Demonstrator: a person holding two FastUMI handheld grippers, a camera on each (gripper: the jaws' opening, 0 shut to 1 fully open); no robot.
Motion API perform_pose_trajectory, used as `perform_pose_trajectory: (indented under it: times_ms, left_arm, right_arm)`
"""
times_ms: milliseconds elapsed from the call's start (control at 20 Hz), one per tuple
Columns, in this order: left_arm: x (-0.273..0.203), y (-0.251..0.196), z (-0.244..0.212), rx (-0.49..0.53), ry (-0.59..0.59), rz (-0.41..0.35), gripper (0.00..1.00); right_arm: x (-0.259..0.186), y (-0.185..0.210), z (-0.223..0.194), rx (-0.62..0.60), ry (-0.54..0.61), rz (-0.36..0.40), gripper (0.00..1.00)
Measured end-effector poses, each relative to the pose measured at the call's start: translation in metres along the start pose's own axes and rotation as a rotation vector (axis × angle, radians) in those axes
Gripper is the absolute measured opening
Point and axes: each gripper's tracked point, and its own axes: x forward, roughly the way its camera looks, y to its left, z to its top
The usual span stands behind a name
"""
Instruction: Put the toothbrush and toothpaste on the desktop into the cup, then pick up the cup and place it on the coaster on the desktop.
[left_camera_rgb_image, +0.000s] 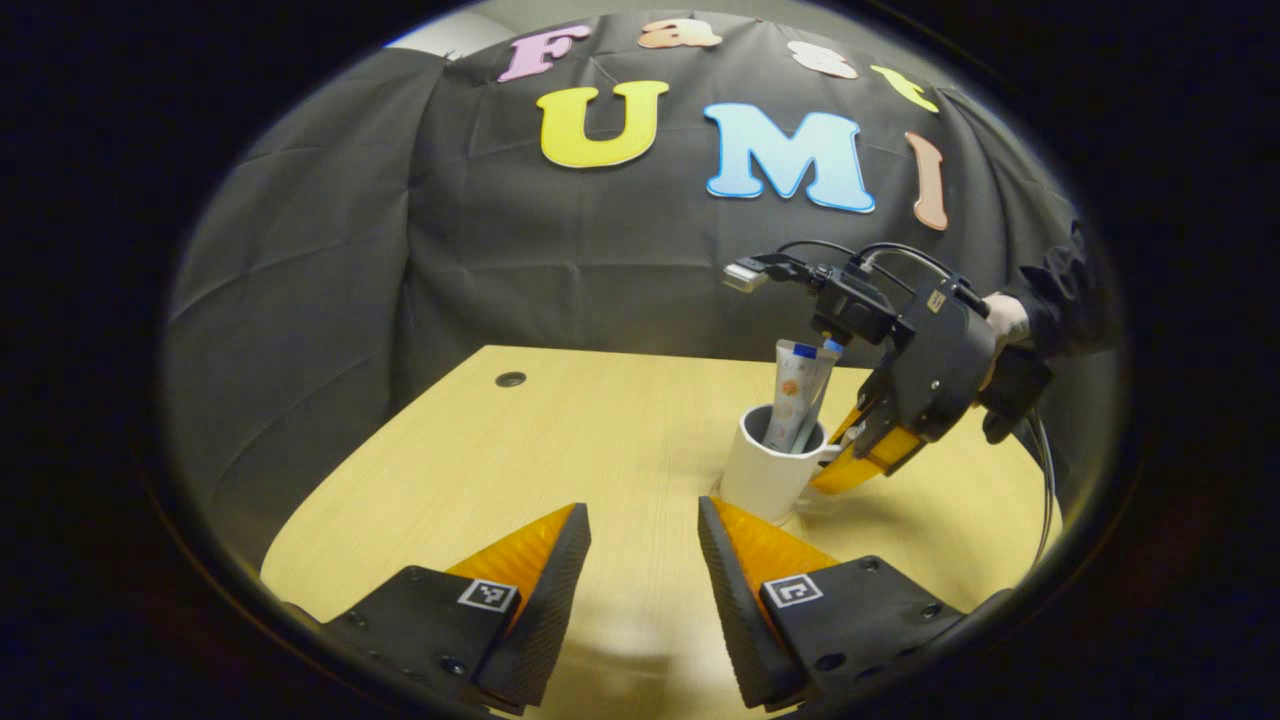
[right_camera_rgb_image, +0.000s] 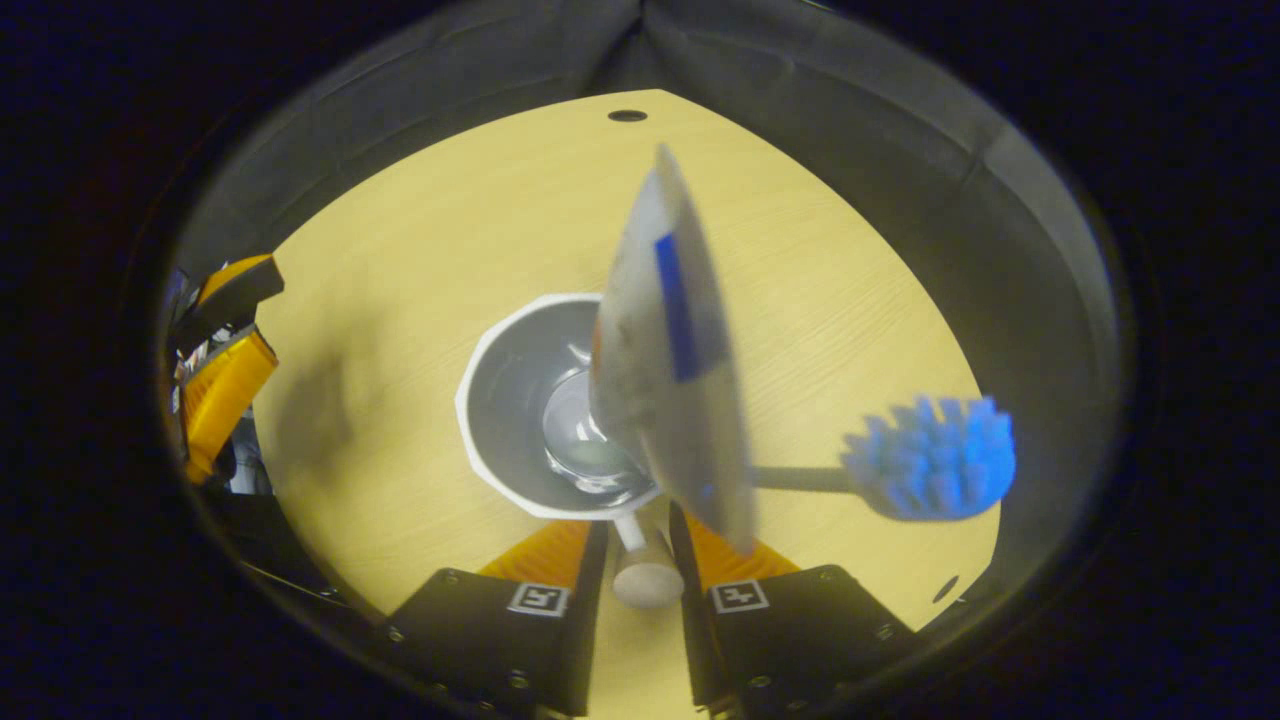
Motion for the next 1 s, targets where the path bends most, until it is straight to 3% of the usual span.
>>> perform_pose_trajectory:
  times_ms: [50,100,300,1000]
  left_arm:
    - [-0.001,-0.001,0.002,0.005,-0.003,0.000,0.75]
    - [-0.002,-0.001,0.003,0.007,-0.005,-0.001,0.75]
    - [-0.005,-0.001,0.003,0.004,-0.003,0.001,0.75]
    - [-0.020,-0.039,0.030,0.036,-0.039,-0.061,0.74]
  right_arm:
    - [-0.002,0.002,0.004,-0.006,-0.011,0.005,0.52]
    - [-0.002,0.001,0.005,-0.014,-0.018,0.000,0.59]
    - [-0.007,0.003,0.014,-0.010,-0.047,-0.001,0.73]
    - [-0.060,-0.018,0.003,0.097,-0.166,-0.110,0.73]
